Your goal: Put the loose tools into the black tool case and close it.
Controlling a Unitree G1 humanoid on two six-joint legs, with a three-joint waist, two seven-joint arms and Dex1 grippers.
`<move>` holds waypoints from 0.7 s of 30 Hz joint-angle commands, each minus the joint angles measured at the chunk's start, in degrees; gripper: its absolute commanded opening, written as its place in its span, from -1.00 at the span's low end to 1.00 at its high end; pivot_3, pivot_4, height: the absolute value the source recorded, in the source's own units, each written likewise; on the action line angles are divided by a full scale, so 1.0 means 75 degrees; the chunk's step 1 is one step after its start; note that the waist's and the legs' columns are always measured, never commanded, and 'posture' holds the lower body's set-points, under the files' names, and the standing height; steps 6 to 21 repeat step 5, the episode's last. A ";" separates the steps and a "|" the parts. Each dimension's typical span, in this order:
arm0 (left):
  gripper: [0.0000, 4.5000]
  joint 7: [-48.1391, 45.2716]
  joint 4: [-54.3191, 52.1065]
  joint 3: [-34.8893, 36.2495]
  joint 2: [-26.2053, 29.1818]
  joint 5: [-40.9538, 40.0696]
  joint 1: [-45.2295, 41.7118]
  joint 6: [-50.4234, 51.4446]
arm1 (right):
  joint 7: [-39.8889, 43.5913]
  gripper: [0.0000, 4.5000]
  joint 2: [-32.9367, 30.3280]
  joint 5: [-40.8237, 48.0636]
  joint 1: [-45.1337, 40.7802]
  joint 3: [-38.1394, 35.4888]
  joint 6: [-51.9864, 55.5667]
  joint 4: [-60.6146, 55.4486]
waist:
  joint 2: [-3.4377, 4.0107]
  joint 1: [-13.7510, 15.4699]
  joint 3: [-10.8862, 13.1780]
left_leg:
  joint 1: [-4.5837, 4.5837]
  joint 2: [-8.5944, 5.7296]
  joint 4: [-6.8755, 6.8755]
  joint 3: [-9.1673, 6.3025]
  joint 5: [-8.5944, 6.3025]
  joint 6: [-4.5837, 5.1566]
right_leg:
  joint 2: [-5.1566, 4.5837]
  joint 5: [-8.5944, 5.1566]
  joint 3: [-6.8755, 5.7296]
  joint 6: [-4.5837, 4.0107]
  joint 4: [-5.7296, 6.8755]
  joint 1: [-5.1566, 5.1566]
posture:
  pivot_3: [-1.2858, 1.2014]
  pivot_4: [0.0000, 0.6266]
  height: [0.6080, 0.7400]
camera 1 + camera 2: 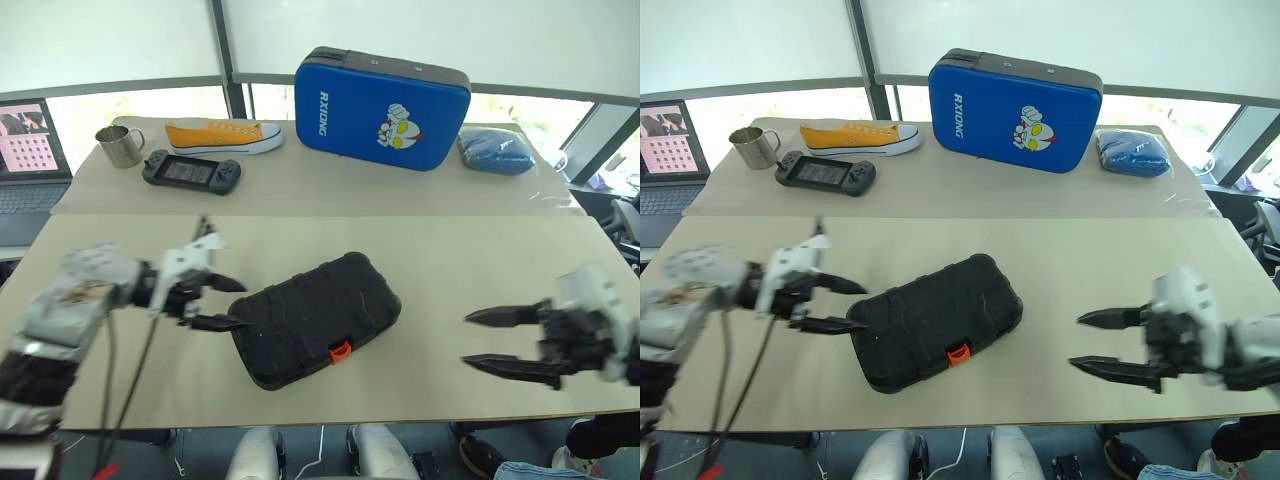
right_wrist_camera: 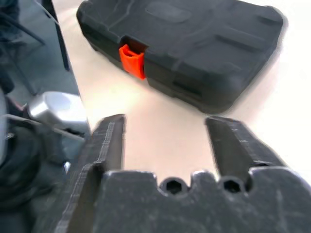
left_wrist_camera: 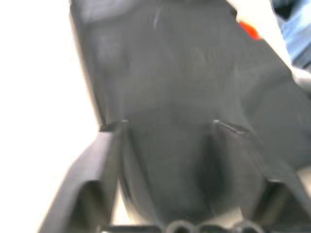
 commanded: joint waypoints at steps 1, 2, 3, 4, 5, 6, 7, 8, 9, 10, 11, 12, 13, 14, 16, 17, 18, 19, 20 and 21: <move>0.99 -0.0521 -0.0407 0.2755 0.1021 -0.1086 0.1258 0.1372 | 0.0973 0.99 -0.0564 0.0770 -0.0202 -0.1316 0.0788 0.0800 | -0.0009 0.0040 0.0014 | -0.0002 0.0002 -0.0007 0.0004 0.0000 0.0000 | -0.0010 -0.0001 -0.0001 0.0001 -0.0009 -0.0005 | 0.03 -0.52 1.00; 0.99 -0.0543 -0.0427 0.3183 0.1121 -0.1162 0.1550 0.1467 | 0.1105 0.99 -0.0627 0.0789 -0.0221 -0.1332 0.0835 0.0890 | -0.0011 0.0060 0.0015 | -0.0001 -0.0001 -0.0014 0.0004 0.0000 -0.0001 | -0.0020 -0.0005 -0.0006 0.0005 -0.0018 -0.0005 | 0.03 -0.52 1.00; 0.99 -0.0547 -0.0471 0.3479 0.1190 -0.1197 0.1794 0.1488 | 0.1233 0.99 -0.0676 0.0784 -0.0219 -0.1310 0.0861 0.0950 | -0.0010 0.0107 0.0016 | -0.0001 -0.0002 -0.0015 0.0005 -0.0001 -0.0002 | -0.0024 -0.0005 -0.0009 0.0007 -0.0028 -0.0004 | 0.03 -0.52 1.00; 0.99 -0.0520 -0.0527 0.3644 0.1231 -0.1229 0.1946 0.1499 | 0.1346 0.99 -0.0715 0.0762 -0.0229 -0.1277 0.0875 0.1018 | -0.0004 0.0146 0.0020 | -0.0001 -0.0008 -0.0017 0.0005 -0.0001 -0.0002 | -0.0034 -0.0011 -0.0014 0.0016 -0.0039 0.0004 | 0.03 -0.52 1.00; 0.99 -0.0522 -0.0604 0.3757 0.1259 -0.1182 0.2145 0.1388 | 0.1452 0.99 -0.0732 0.0646 -0.0219 -0.1164 0.0798 0.1043 | -0.0004 0.0146 0.0020 | 0.0000 -0.0012 -0.0017 0.0004 -0.0001 -0.0003 | -0.0044 -0.0017 -0.0014 0.0025 -0.0041 0.0003 | 0.03 -0.52 1.00; 0.99 -0.0522 -0.0604 0.3757 0.1259 -0.1182 0.2145 0.1388 | 0.1452 0.99 -0.0732 0.0646 -0.0219 -0.1164 0.0798 0.1043 | -0.0004 0.0146 0.0020 | 0.0000 -0.0012 -0.0017 0.0004 -0.0001 -0.0003 | -0.0044 -0.0017 -0.0014 0.0025 -0.0041 0.0003 | 0.03 -0.52 1.00; 0.99 -0.0522 -0.0604 0.3757 0.1259 -0.1182 0.2145 0.1388 | 0.1452 0.99 -0.0732 0.0646 -0.0219 -0.1164 0.0798 0.1043 | -0.0004 0.0146 0.0020 | 0.0000 -0.0012 -0.0017 0.0004 -0.0001 -0.0003 | -0.0044 -0.0017 -0.0014 0.0025 -0.0041 0.0003 | 0.03 -0.52 1.00; 0.99 -0.0522 -0.0604 0.3757 0.1259 -0.1182 0.2145 0.1388 | 0.1452 0.99 -0.0732 0.0646 -0.0219 -0.1164 0.0798 0.1043 | -0.0004 0.0146 0.0020 | 0.0000 -0.0012 -0.0017 0.0004 -0.0001 -0.0003 | -0.0044 -0.0017 -0.0014 0.0025 -0.0041 0.0003 | 0.03 -0.52 1.00; 0.99 -0.0522 -0.0604 0.3757 0.1259 -0.1182 0.2145 0.1388 | 0.1452 0.99 -0.0732 0.0646 -0.0219 -0.1164 0.0798 0.1043 | -0.0004 0.0146 0.0020 | 0.0000 -0.0012 -0.0017 0.0004 -0.0001 -0.0003 | -0.0044 -0.0017 -0.0014 0.0025 -0.0041 0.0003 | 0.03 -0.52 1.00; 0.99 -0.0522 -0.0604 0.3757 0.1259 -0.1182 0.2145 0.1388 | 0.1452 0.99 -0.0732 0.0646 -0.0219 -0.1164 0.0798 0.1043 | -0.0004 0.0146 0.0020 | 0.0000 -0.0012 -0.0017 0.0004 -0.0001 -0.0003 | -0.0044 -0.0017 -0.0014 0.0025 -0.0041 0.0003 | 0.03 -0.52 1.00; 0.99 -0.0522 -0.0604 0.3757 0.1259 -0.1182 0.2145 0.1388 | 0.1452 0.99 -0.0732 0.0646 -0.0219 -0.1164 0.0798 0.1043 | -0.0004 0.0146 0.0020 | 0.0000 -0.0012 -0.0017 0.0004 -0.0001 -0.0003 | -0.0044 -0.0017 -0.0014 0.0025 -0.0041 0.0003 | 0.03 -0.52 1.00; 0.99 -0.0522 -0.0604 0.3757 0.1259 -0.1182 0.2145 0.1388 | 0.1452 0.99 -0.0732 0.0646 -0.0219 -0.1164 0.0798 0.1043 | -0.0004 0.0146 0.0020 | 0.0000 -0.0012 -0.0017 0.0004 -0.0001 -0.0003 | -0.0044 -0.0017 -0.0014 0.0025 -0.0041 0.0003 | 0.03 -0.52 1.00; 0.99 -0.0522 -0.0604 0.3757 0.1259 -0.1182 0.2145 0.1388 | 0.1452 0.99 -0.0732 0.0646 -0.0219 -0.1164 0.0798 0.1043 | -0.0004 0.0146 0.0020 | 0.0000 -0.0012 -0.0017 0.0004 -0.0001 -0.0003 | -0.0044 -0.0017 -0.0014 0.0025 -0.0041 0.0003 | 0.03 -0.52 1.00; 0.99 -0.0522 -0.0604 0.3757 0.1259 -0.1182 0.2145 0.1388 | 0.1452 0.99 -0.0732 0.0646 -0.0219 -0.1164 0.0798 0.1043 | -0.0004 0.0146 0.0020 | 0.0000 -0.0012 -0.0017 0.0004 -0.0001 -0.0003 | -0.0044 -0.0017 -0.0014 0.0025 -0.0041 0.0003 | 0.03 -0.52 1.00; 0.99 -0.0522 -0.0604 0.3757 0.1259 -0.1182 0.2145 0.1388 | 0.1452 0.99 -0.0732 0.0646 -0.0219 -0.1164 0.0798 0.1043 | -0.0004 0.0146 0.0020 | 0.0000 -0.0012 -0.0017 0.0004 -0.0001 -0.0003 | -0.0044 -0.0017 -0.0014 0.0025 -0.0041 0.0003 | 0.03 -0.52 1.00; 0.99 -0.0522 -0.0604 0.3757 0.1259 -0.1182 0.2145 0.1388 | 0.1452 0.99 -0.0732 0.0646 -0.0219 -0.1164 0.0798 0.1043 | -0.0004 0.0146 0.0020 | 0.0000 -0.0012 -0.0017 0.0004 -0.0001 -0.0003 | -0.0044 -0.0017 -0.0014 0.0025 -0.0041 0.0003 | 0.03 -0.52 1.00; 0.99 -0.0522 -0.0604 0.3757 0.1259 -0.1182 0.2145 0.1388 | 0.1452 0.99 -0.0732 0.0646 -0.0219 -0.1164 0.0798 0.1043 | -0.0004 0.0146 0.0020 | 0.0000 -0.0012 -0.0017 0.0004 -0.0001 -0.0003 | -0.0044 -0.0017 -0.0014 0.0025 -0.0041 0.0003 | 0.03 -0.52 1.00; 0.99 -0.0522 -0.0604 0.3757 0.1259 -0.1182 0.2145 0.1388 | 0.1452 0.99 -0.0732 0.0646 -0.0219 -0.1164 0.0798 0.1043 | -0.0004 0.0146 0.0020 | 0.0000 -0.0012 -0.0017 0.0004 -0.0001 -0.0003 | -0.0044 -0.0017 -0.0014 0.0025 -0.0041 0.0003 | 0.03 -0.52 1.00; 0.99 -0.0522 -0.0604 0.3757 0.1259 -0.1182 0.2145 0.1388 | 0.1452 0.99 -0.0732 0.0646 -0.0219 -0.1164 0.0798 0.1043 | -0.0004 0.0146 0.0020 | 0.0000 -0.0012 -0.0017 0.0004 -0.0001 -0.0003 | -0.0044 -0.0017 -0.0014 0.0025 -0.0041 0.0003 | 0.03 -0.52 1.00; 0.99 -0.0522 -0.0604 0.3757 0.1259 -0.1182 0.2145 0.1388 | 0.1452 0.99 -0.0732 0.0646 -0.0219 -0.1164 0.0798 0.1043 | -0.0004 0.0146 0.0020 | 0.0000 -0.0012 -0.0017 0.0004 -0.0001 -0.0003 | -0.0044 -0.0017 -0.0014 0.0025 -0.0041 0.0003 | 0.03 -0.52 1.00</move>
